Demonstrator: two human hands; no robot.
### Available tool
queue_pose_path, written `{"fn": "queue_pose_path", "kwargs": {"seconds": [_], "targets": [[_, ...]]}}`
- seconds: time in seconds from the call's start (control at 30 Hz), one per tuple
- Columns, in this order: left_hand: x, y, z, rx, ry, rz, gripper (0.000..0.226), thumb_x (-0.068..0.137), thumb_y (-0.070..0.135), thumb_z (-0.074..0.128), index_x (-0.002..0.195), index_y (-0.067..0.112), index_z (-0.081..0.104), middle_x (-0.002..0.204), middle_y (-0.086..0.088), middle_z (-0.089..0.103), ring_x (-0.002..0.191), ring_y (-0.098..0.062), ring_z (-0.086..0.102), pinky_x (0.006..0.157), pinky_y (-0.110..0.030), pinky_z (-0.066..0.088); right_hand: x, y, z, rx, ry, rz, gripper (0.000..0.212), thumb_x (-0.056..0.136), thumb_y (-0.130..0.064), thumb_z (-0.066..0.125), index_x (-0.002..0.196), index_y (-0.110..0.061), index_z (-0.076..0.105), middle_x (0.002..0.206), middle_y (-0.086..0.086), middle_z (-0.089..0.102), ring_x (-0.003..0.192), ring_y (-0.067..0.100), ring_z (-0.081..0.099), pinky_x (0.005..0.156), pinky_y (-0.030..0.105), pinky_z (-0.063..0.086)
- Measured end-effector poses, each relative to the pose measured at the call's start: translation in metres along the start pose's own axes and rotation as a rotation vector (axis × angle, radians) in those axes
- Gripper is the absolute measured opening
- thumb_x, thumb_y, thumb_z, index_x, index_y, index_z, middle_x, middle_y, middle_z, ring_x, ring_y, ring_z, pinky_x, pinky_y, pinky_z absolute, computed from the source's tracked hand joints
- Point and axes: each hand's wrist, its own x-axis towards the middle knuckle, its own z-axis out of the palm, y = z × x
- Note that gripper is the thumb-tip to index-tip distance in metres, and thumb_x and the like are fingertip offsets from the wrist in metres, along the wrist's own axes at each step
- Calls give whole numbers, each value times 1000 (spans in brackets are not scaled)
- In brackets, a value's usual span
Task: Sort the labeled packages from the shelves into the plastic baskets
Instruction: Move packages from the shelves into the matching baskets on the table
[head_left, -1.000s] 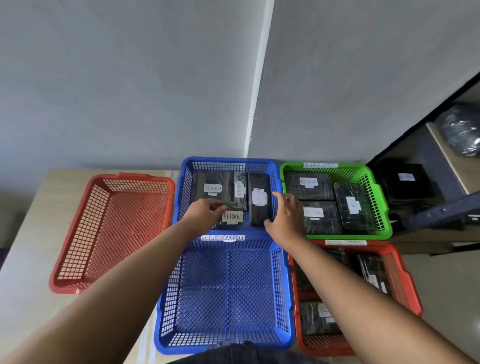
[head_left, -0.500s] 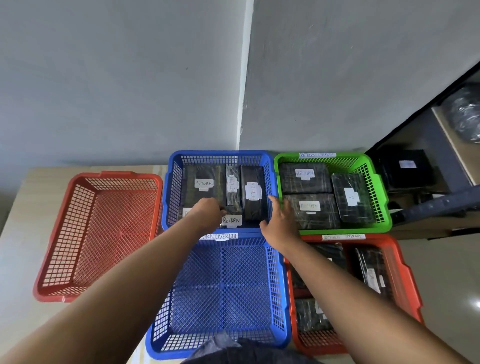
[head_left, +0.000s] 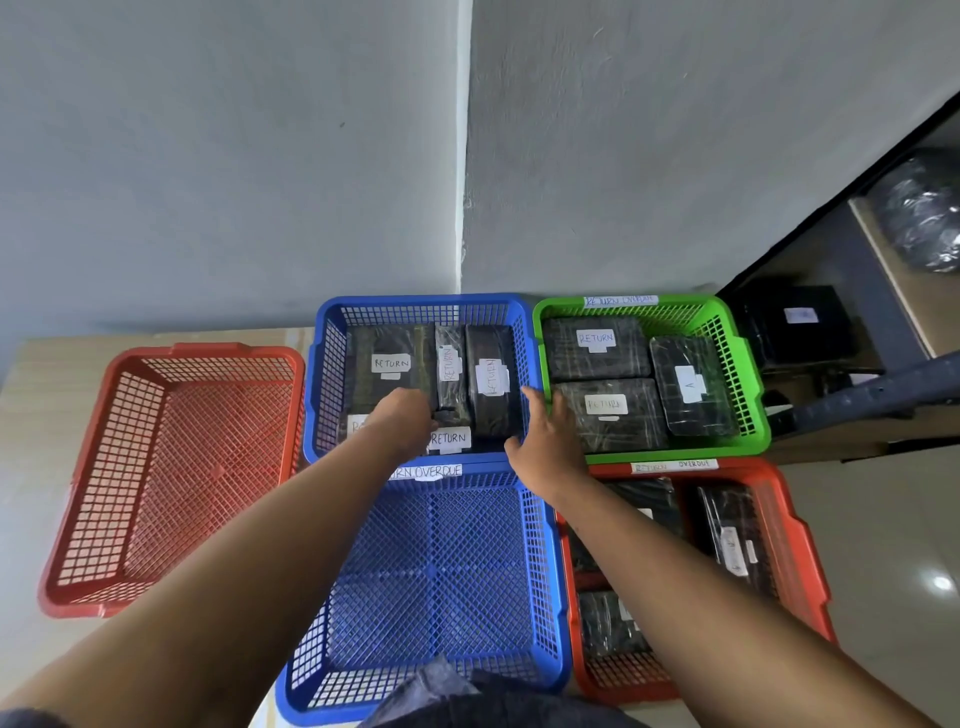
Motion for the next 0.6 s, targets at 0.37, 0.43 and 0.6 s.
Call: {"fn": "queue_pose_path", "kwargs": {"seconds": [0.37, 0.43, 0.6], "targets": [[-14, 2, 10, -90, 159, -44, 17, 103, 26, 65, 96, 12, 74, 85, -4, 67, 79, -25, 67, 69, -40, 61, 2, 1, 4, -35, 10, 3, 78, 94, -30, 69, 161, -25, 29, 168, 20, 18, 152, 42, 26, 112, 57, 46], [-21, 1, 13, -129, 208, -52, 19, 103, 27, 63, 93, 14, 73, 85, -5, 67, 77, -27, 67, 71, -43, 64, 2, 0, 5, -43, 8, 4, 77, 94, -30, 68, 160, -25, 30, 167, 20, 18, 152, 42, 26, 111, 57, 47], [-51, 5, 18, -92, 353, 33, 25, 105, 25, 52, 100, 11, 71, 95, -9, 72, 83, -29, 68, 66, -36, 51, 0, -3, 0, -44, -25, 23, 75, 96, -32, 67, 160, -26, 29, 168, 18, 16, 153, 41, 24, 111, 56, 47]]}}
